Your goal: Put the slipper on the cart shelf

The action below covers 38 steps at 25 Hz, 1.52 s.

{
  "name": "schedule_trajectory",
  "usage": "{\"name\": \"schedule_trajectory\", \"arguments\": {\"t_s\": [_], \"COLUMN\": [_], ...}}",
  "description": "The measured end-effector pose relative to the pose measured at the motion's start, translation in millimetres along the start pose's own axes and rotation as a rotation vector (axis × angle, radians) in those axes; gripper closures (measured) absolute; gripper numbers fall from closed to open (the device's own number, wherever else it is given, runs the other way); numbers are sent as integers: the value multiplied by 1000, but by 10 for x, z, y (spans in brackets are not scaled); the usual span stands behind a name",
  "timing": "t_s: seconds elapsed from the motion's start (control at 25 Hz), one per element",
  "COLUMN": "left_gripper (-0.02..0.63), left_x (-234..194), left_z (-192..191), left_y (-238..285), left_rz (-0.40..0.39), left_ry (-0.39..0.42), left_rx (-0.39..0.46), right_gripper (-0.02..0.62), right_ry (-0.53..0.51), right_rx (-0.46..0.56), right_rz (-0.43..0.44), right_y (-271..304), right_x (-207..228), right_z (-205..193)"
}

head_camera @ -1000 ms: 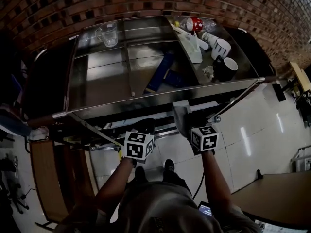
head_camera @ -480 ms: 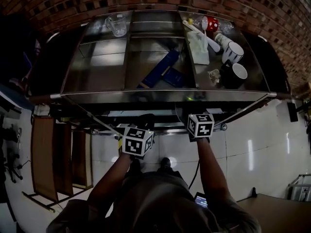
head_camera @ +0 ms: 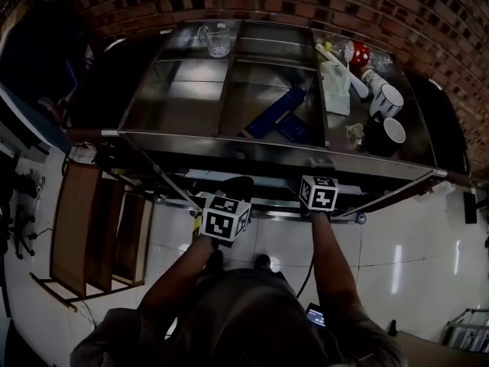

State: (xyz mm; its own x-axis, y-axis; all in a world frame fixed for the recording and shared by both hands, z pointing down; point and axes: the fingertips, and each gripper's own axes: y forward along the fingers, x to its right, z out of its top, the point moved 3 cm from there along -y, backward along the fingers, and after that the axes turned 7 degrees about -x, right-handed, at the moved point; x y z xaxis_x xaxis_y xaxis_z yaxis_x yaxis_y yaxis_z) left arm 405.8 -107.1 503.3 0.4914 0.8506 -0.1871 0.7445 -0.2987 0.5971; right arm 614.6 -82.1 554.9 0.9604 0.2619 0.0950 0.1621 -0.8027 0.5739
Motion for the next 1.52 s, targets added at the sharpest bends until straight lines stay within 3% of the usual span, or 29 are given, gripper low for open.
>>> {"name": "schedule_trajectory", "arguments": {"t_s": [0.16, 0.36, 0.76, 1.12, 1.52], "left_gripper": [598, 598, 598, 598, 598], "left_x": [-37, -26, 69, 85, 155], "left_z": [-3, -6, 128, 216, 322], "left_y": [-34, -57, -177, -426, -536], "left_rz": [5, -10, -80, -150, -210], "left_ry": [-3, -3, 45, 85, 116], "left_rx": [1, -5, 32, 60, 79], "right_gripper": [579, 517, 515, 594, 595], "right_ry": [23, 45, 18, 37, 7], "right_rx": [5, 52, 138, 267, 298], "right_rz": [24, 73, 127, 222, 267], "right_y": [35, -68, -787, -1419, -1559], "right_x": [-27, -78, -468, -938, -1167], "right_z": [-10, 65, 140, 393, 453]}}
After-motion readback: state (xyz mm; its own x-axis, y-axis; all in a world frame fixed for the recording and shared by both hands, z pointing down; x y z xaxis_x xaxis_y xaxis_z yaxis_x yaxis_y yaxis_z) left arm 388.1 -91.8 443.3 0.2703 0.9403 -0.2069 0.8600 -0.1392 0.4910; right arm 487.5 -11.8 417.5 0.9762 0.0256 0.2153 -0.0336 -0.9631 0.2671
